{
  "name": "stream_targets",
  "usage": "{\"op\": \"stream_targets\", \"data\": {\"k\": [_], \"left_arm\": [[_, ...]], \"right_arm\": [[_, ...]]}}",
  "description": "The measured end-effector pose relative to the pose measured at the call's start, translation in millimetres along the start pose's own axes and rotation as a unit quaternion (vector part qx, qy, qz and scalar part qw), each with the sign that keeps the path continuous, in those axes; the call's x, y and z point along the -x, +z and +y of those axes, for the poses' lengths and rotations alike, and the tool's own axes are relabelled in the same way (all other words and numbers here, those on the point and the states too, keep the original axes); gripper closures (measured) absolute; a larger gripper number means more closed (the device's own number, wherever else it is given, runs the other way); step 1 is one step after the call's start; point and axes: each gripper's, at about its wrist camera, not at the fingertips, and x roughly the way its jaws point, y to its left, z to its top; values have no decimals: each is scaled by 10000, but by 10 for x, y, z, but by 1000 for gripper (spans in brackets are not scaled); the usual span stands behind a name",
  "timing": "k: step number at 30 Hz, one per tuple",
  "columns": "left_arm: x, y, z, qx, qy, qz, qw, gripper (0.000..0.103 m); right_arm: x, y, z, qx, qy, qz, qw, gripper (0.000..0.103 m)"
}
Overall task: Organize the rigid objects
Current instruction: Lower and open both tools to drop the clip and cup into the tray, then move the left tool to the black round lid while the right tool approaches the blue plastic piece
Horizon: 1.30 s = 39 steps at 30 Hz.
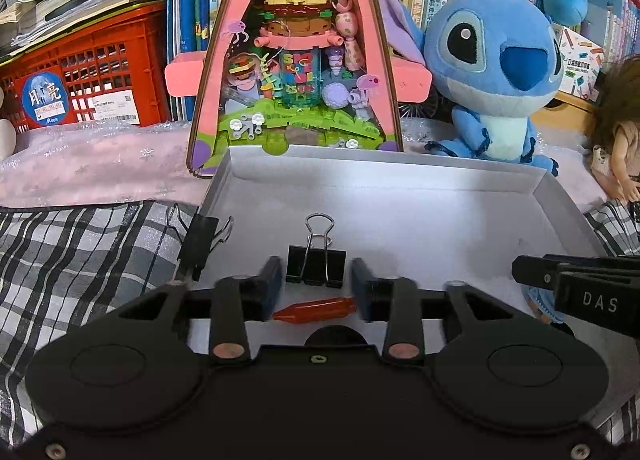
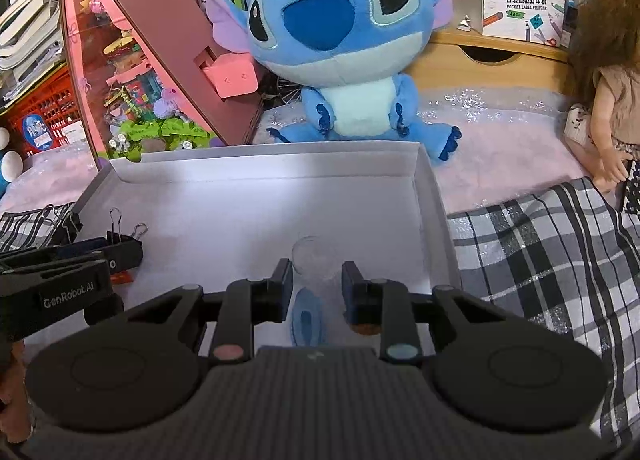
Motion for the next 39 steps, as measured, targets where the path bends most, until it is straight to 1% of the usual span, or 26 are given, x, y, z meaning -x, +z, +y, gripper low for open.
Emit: {"op": "stream_targets", "data": {"k": [3, 5, 6, 7, 9, 10, 12, 14, 16, 19, 23, 25, 32, 39], "left_arm": [[57, -23, -11, -66, 117, -119, 9998, 46], [102, -28, -17, -130, 116, -148, 9997, 44], [131, -30, -20, -148, 115, -170, 9997, 42], [171, -30, -23, -164, 118, -202, 9996, 41], [252, -36, -29, -185, 107, -282, 9994, 34], [302, -41, -34, -212, 97, -346, 9991, 32], [407, -58, -47, -283, 90, -462, 9985, 25], [513, -86, -61, -328, 75, -530, 9980, 23], [612, -125, -73, -371, -10, -568, 9977, 21], [759, -204, -79, -393, -136, -613, 9973, 20], [949, -338, -86, -433, -312, -675, 9963, 18], [1034, -416, -89, -457, -362, -704, 9958, 18], [1315, -720, -121, -618, -393, -858, 9936, 17], [1563, -1024, -150, -680, -605, -897, 9918, 16]], "right_arm": [[31, -2, -4, -43, 31, -45, 10000, 66], [69, -6, -10, -102, 93, -87, 9999, 59], [93, -9, -7, -100, 112, -130, 9998, 52], [120, -15, 1, -68, 118, -179, 9997, 51], [176, -25, 7, -41, 152, -238, 9996, 51], [206, -32, 8, -44, 168, -262, 9995, 48], [288, -52, 17, 16, 178, -366, 9992, 43], [372, -73, 32, 123, 156, -474, 9987, 39], [469, -102, 42, 204, 182, -578, 9980, 34], [612, -156, 29, 241, 280, -704, 9968, 29], [820, -292, 25, 388, 303, -876, 9949, 24], [908, -372, 21, 446, 330, -950, 9939, 19], [1190, -661, 23, 643, 386, -1153, 9905, 16], [1431, -920, -17, 577, 580, -1271, 9885, 14]]}}
